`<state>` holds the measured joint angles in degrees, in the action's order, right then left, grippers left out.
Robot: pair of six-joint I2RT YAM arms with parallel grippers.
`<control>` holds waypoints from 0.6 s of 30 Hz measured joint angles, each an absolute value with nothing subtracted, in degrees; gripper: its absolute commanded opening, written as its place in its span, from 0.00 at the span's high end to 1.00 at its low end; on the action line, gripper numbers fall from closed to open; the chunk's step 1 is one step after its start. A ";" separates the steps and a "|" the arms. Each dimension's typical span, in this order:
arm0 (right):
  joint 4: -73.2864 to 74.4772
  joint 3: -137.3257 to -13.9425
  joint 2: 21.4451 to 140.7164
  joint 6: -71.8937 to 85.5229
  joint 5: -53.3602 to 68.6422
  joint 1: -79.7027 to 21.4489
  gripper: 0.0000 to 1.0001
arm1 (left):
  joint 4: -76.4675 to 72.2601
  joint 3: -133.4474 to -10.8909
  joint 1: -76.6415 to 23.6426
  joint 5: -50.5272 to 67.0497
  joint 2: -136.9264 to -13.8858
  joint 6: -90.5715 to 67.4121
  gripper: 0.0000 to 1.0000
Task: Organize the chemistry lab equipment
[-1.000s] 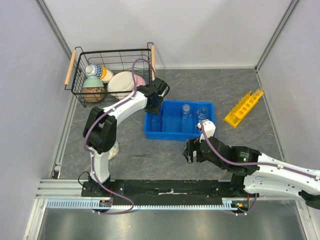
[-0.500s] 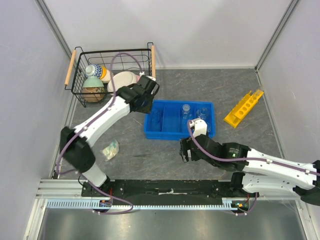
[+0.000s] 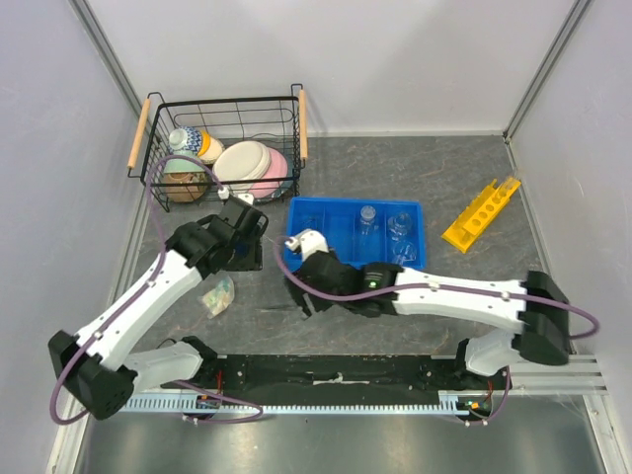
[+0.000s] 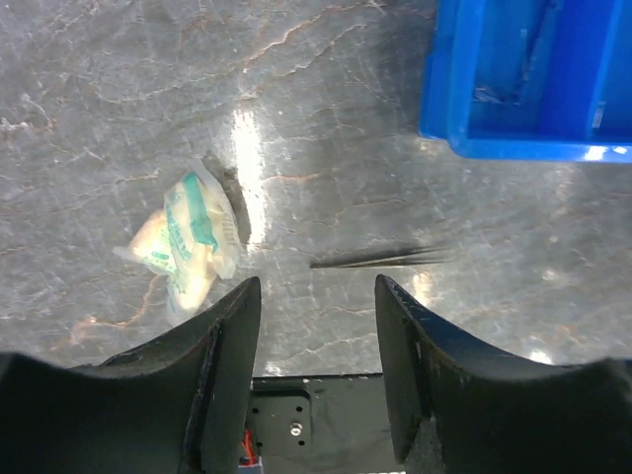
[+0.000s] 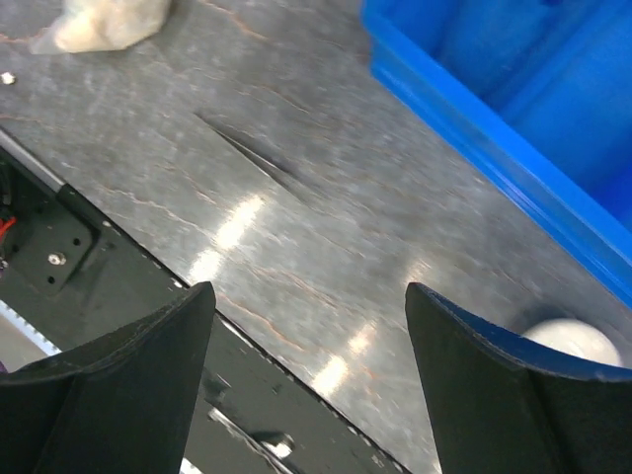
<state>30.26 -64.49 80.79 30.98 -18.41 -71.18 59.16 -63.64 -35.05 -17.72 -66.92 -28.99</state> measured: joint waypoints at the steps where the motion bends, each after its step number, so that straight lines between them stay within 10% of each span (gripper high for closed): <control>1: 29.71 -66.17 83.40 30.55 -17.87 -71.61 0.15 | 59.27 -63.09 -34.98 -17.06 -64.90 -29.58 0.43; 18: 23.94 -82.08 110.52 23.97 -14.83 -73.80 0.13 | 65.06 -60.31 -33.43 -18.00 -49.25 -32.36 0.40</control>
